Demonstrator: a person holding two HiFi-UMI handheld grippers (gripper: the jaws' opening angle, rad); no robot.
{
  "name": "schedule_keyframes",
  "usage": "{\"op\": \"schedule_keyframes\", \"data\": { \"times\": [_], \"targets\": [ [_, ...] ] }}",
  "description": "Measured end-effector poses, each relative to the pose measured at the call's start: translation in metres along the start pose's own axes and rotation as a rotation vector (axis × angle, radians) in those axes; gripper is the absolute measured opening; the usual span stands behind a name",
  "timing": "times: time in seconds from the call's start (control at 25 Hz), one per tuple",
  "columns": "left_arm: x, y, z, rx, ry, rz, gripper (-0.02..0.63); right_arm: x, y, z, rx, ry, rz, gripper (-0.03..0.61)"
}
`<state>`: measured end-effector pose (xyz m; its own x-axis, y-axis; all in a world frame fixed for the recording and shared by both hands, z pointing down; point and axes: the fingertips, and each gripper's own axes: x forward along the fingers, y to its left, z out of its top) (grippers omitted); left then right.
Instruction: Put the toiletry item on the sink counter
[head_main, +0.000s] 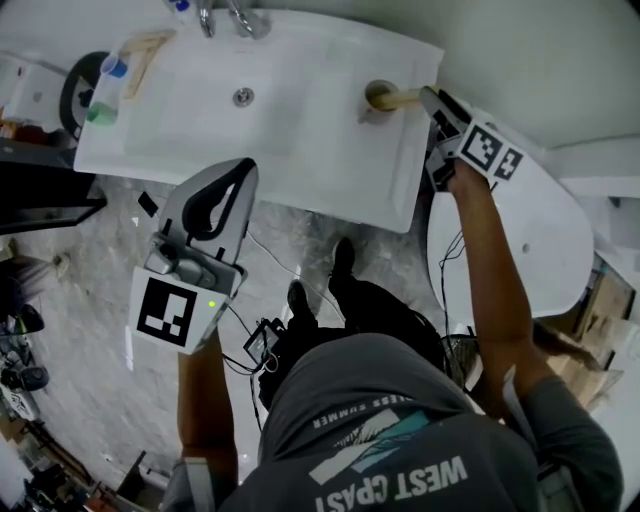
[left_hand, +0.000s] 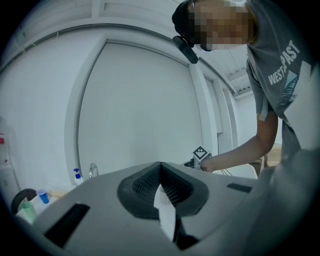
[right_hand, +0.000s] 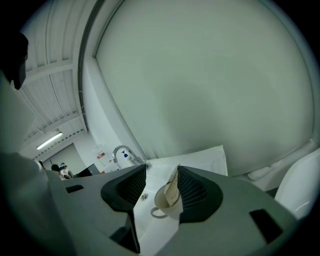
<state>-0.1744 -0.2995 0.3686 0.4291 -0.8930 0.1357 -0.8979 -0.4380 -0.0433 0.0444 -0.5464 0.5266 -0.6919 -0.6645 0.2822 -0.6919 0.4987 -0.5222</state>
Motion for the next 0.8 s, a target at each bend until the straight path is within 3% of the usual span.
{"op": "schedule_keyframes", "data": {
  "times": [0.44, 0.68, 0.72, 0.8],
  "targets": [
    [-0.047, 0.004, 0.017, 0.016, -0.029, 0.007, 0.002, -0.035, 0.026, 0.041, -0.07, -0.076, -0.061, 0.213],
    [-0.063, -0.004, 0.031, 0.017, -0.024, -0.035, 0.002, -0.089, 0.08, 0.065, -0.156, -0.133, -0.053, 0.212],
    [-0.066, -0.007, 0.035, 0.017, -0.03, -0.045, 0.002, -0.1, 0.096, 0.069, -0.18, -0.147, -0.04, 0.2],
    [-0.073, -0.013, 0.045, 0.02, -0.052, -0.065, 0.002, -0.122, 0.134, 0.073, -0.253, -0.175, 0.007, 0.076]
  ]
}}
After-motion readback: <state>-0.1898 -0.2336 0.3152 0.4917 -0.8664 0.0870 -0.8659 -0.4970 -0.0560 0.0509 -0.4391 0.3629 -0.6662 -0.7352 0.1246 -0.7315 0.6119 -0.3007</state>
